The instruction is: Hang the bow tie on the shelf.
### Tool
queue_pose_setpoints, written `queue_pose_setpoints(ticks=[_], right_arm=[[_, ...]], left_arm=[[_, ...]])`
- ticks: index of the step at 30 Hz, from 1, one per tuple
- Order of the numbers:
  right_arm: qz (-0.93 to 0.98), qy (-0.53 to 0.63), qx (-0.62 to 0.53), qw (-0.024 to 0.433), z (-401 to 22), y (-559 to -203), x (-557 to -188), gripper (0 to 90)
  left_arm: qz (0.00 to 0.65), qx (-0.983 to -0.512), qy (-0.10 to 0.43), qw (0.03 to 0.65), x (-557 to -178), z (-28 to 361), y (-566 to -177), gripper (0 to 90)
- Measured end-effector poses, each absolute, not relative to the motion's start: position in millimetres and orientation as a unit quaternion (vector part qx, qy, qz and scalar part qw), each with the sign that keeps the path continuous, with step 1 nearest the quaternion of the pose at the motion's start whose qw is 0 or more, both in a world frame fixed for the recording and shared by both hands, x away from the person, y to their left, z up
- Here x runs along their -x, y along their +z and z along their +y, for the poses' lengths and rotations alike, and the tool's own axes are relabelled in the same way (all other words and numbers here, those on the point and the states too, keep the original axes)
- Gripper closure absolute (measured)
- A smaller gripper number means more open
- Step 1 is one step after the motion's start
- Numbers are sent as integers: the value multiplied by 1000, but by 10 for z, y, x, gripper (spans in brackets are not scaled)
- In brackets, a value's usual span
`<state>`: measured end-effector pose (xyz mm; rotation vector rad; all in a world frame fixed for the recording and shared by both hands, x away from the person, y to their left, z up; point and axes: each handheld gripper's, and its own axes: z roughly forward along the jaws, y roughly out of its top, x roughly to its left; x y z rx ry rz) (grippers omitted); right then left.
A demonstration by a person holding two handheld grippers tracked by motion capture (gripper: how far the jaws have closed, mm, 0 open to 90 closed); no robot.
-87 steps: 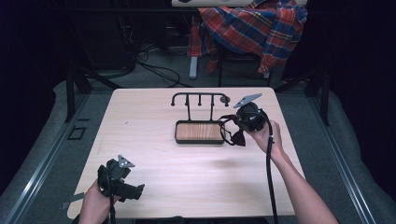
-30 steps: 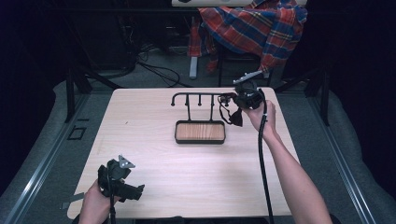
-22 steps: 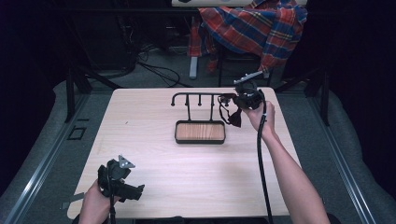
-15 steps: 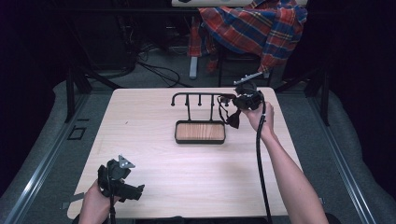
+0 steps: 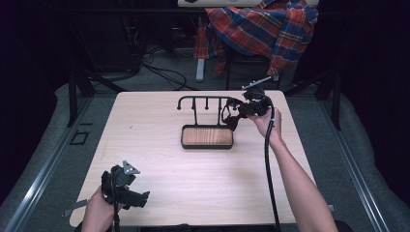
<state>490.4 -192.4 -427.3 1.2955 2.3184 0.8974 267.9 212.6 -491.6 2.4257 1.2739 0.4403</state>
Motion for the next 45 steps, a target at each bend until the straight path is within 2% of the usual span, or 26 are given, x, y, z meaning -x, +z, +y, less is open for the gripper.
queue_pose_setpoints(ticks=[9,16,30,40,45], right_arm=[[824,315,-446,148,-1886,-4343,-4918,812],[829,312,-443,139,-1881,-4384,-4912,780],[835,309,-433,139,-1980,-4390,-4831,590],[850,296,-413,142,-2067,-4295,-4659,420],[861,281,-401,138,-2081,-4276,-4567,369]], left_arm=[[451,-860,156,182,-2677,2120,-4917,1],[451,-860,156,181,-2677,2123,-4915,1],[451,-860,157,182,-2676,2122,-4915,2],[451,-859,157,182,-2676,2121,-4915,1],[451,-859,158,183,-2675,2119,-4916,1]])
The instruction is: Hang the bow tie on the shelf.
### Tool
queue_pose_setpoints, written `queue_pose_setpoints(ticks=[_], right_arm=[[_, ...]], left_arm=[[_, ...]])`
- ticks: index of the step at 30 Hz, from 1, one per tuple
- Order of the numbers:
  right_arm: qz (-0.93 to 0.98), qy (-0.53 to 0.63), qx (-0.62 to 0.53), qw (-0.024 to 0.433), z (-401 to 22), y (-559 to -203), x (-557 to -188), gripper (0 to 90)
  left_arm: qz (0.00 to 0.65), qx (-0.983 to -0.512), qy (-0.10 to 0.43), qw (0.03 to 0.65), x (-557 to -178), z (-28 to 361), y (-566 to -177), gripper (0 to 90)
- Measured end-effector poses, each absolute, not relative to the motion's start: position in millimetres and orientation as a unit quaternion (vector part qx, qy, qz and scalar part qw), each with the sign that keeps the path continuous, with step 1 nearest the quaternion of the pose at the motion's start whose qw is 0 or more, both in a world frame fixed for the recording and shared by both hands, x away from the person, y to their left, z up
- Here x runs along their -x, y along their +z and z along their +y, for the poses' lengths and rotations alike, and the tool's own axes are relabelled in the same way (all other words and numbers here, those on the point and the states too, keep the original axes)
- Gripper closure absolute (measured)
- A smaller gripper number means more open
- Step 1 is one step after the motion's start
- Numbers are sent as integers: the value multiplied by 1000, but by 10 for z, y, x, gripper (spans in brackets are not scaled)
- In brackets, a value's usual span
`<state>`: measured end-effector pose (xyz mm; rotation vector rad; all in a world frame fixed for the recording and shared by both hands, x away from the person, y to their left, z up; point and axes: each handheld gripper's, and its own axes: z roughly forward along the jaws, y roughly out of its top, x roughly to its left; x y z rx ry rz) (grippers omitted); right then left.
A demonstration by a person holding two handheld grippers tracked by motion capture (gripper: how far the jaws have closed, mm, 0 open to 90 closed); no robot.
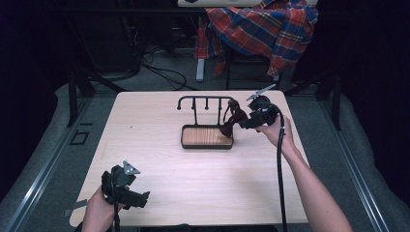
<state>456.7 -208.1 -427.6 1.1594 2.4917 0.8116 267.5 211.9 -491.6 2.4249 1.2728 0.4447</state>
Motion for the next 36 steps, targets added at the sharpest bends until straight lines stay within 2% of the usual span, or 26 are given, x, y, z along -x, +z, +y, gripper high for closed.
queue_pose_setpoints(ticks=[11,26,36], right_arm=[[875,274,-373,142,-2129,-4252,-4274,254],[899,259,-332,116,-1976,-4241,-3868,219],[912,245,-315,96,-1906,-4341,-3665,157]], left_arm=[[452,-859,157,183,-2676,2120,-4914,1],[450,-860,160,179,-2673,2103,-4916,1],[449,-861,161,176,-2671,2097,-4914,1]])
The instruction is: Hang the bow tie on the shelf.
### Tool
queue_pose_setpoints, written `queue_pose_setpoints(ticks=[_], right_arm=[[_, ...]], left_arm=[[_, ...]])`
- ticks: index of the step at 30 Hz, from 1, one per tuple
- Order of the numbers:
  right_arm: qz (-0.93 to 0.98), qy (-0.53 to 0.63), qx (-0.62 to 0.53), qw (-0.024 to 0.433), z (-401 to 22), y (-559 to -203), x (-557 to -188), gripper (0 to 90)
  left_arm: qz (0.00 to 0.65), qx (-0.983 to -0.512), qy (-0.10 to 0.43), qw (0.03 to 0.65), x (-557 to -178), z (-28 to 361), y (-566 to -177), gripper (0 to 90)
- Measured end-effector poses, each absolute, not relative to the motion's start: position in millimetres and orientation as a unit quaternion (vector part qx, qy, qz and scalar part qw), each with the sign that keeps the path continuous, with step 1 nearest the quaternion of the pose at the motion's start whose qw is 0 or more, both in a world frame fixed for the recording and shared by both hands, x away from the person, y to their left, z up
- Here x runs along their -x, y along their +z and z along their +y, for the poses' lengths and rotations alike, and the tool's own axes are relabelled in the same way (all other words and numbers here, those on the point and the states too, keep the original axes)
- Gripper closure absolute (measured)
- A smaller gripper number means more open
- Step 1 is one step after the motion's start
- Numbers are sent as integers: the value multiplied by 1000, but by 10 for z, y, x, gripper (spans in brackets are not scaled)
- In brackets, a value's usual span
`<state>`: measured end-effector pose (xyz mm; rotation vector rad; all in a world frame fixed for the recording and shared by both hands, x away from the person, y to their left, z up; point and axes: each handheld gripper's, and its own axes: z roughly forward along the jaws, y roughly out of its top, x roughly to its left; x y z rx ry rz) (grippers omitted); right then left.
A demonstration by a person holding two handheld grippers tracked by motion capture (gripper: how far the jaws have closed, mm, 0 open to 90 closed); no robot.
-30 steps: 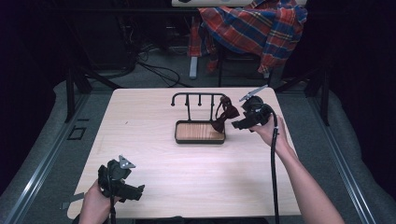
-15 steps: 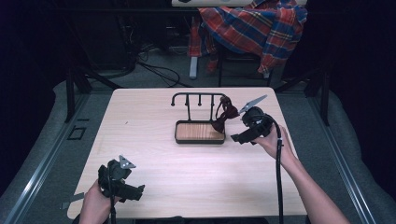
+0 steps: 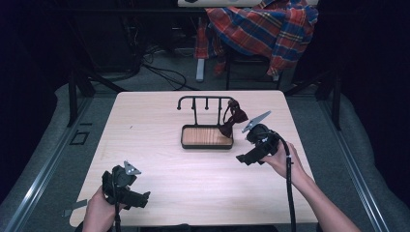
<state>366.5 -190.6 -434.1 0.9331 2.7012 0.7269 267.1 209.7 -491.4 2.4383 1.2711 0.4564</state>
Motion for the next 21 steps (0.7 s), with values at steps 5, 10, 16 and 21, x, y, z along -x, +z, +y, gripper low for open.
queue_pose_setpoints(ticks=[5,10,16,21], right_arm=[[922,226,-304,84,-1841,-4428,-3555,89],[931,209,-292,70,-1787,-4530,-3436,19],[940,191,-278,59,-1786,-4782,-3332,1],[948,150,-278,42,-1855,-5018,-3308,1]], left_arm=[[448,-862,161,175,-2674,2099,-4915,1],[451,-860,160,177,-2674,2101,-4915,1],[450,-861,159,177,-2680,2097,-4922,1],[448,-861,160,178,-2676,2098,-4919,1]])
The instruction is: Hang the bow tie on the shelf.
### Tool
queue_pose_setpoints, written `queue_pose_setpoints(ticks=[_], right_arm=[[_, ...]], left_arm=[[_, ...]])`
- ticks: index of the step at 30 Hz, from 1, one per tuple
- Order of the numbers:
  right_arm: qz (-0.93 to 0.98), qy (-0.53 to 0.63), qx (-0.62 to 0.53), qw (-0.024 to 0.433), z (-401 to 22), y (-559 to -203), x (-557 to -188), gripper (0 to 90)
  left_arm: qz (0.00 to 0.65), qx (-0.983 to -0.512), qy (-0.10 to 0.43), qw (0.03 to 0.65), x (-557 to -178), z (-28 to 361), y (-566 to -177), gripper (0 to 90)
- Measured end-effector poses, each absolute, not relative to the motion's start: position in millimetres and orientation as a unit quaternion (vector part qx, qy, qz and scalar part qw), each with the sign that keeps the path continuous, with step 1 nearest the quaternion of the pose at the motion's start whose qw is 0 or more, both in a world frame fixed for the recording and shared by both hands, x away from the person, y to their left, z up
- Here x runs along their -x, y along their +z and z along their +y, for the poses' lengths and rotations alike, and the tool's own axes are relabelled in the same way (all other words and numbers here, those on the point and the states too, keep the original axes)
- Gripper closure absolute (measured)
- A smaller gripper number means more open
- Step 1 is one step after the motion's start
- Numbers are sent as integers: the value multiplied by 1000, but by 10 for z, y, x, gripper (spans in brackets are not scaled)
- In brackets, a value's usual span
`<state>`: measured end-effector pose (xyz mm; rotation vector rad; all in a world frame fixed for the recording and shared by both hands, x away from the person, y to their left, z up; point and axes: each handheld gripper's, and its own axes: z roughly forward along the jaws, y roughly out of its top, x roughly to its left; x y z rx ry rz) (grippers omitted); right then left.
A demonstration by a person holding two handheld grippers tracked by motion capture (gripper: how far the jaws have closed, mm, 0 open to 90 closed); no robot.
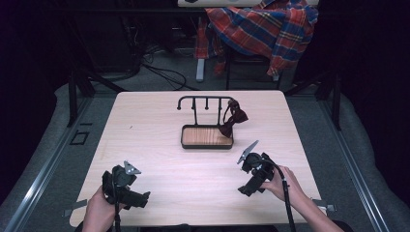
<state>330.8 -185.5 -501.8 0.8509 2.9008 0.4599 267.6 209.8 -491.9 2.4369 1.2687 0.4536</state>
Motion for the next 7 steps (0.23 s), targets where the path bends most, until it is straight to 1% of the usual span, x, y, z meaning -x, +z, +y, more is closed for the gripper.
queue_pose_setpoints(ticks=[7], right_arm=[[955,146,-254,39,-1790,-5041,-3269,50]], left_arm=[[448,-861,159,179,-2684,2102,-4919,1]])
